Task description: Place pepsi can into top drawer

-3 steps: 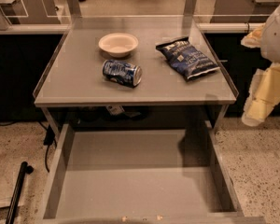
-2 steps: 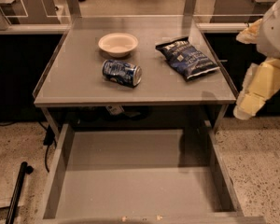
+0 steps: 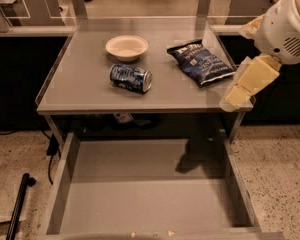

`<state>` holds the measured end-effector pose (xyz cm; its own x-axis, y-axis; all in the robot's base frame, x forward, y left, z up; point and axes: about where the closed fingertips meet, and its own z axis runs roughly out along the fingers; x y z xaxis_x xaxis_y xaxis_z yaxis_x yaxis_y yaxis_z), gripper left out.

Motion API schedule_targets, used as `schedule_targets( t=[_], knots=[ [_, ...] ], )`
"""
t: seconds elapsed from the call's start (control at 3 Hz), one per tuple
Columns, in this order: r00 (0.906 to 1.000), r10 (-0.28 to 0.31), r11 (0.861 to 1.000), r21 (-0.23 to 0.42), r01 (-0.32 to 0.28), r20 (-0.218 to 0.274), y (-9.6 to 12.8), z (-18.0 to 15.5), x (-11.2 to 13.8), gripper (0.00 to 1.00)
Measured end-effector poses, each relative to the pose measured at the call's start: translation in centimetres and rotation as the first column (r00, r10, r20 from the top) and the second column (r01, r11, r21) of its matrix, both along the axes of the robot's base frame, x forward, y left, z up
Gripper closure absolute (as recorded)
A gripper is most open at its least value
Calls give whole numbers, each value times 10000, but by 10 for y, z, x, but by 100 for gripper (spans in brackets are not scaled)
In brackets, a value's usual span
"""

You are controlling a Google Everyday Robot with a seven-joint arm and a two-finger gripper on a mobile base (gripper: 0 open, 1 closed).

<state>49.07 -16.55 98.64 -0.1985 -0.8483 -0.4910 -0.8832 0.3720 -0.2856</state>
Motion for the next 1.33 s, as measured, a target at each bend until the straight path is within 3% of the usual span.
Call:
schedule_targets(
  t=[0.67,1.33],
  knots=[
    [9998,184,9998,115,-185,98,10,-3,10,0],
    [9911,1327,9882,758,-1333,126,76,-27,49,0]
  ],
)
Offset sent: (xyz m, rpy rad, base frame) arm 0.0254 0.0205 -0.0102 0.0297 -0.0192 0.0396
